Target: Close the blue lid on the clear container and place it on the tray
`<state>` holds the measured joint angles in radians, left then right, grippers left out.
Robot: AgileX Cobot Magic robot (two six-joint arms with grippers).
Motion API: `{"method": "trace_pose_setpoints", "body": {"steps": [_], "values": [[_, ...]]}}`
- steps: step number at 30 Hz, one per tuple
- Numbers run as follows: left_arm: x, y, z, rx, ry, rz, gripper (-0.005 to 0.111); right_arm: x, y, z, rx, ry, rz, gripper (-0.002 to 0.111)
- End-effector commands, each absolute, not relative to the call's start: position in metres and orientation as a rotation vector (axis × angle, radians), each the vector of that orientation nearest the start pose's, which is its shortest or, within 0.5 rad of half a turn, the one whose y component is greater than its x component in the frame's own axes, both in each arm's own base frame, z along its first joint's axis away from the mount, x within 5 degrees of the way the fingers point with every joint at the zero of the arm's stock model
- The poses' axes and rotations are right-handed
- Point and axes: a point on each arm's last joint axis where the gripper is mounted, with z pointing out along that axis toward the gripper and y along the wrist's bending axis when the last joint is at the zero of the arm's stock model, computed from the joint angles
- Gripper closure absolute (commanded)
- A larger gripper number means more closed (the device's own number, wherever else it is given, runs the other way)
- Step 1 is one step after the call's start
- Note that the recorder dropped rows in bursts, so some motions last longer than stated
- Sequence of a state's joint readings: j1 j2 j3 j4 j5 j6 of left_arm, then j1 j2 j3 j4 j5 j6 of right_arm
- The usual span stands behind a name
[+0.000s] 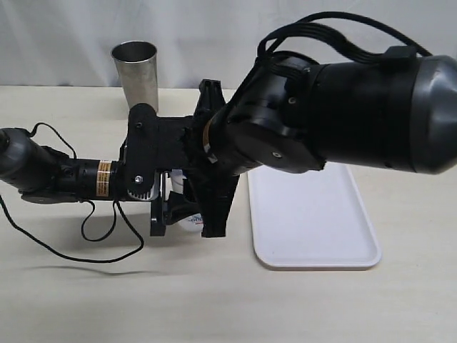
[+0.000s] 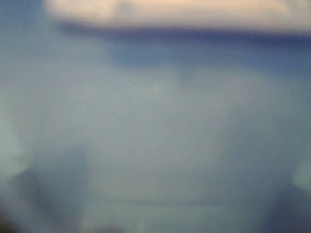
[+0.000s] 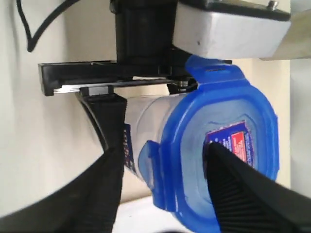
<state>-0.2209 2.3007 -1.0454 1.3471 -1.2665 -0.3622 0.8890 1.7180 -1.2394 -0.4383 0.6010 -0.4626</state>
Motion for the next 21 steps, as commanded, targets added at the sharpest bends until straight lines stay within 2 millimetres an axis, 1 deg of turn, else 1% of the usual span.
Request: {"method": "trace_pose_setpoints", "body": {"steps": [1,6,8,10,13,16,17,19,21], "values": [[0.33,-0.164,0.059,1.441,1.299,-0.934,0.107,0.239,0.263,0.266,-1.76,1.787,-0.196,0.058],[0.329,-0.164,0.058,1.507,1.219,-0.887,0.107,0.226,0.256,0.305,-1.614,1.734,-0.067,0.058],[0.327,-0.166,0.059,1.539,1.177,-0.868,0.107,0.222,0.255,0.316,-1.557,1.719,-0.005,0.058],[0.325,-0.169,0.059,1.579,1.118,-0.842,0.107,0.219,0.254,0.326,-1.464,1.736,0.06,0.058],[0.322,-0.173,0.059,1.62,1.047,-0.808,0.107,0.227,0.249,0.337,-1.308,1.833,0.118,0.058],[0.32,-0.178,0.059,1.641,1.009,-0.797,0.107,0.243,0.239,0.344,-1.2,1.969,0.127,0.058],[0.319,-0.179,0.059,1.64,1.009,-0.797,0.107,0.248,0.235,0.344,-1.205,2.009,0.12,0.058],[0.319,-0.18,0.059,1.643,1.004,-0.798,0.107,0.255,0.229,0.338,-1.284,2.077,0.128,0.06],[0.319,-0.18,0.059,1.643,1.004,-0.798,0.107,0.257,0.226,0.327,-1.471,2.126,0.18,0.06]]}}
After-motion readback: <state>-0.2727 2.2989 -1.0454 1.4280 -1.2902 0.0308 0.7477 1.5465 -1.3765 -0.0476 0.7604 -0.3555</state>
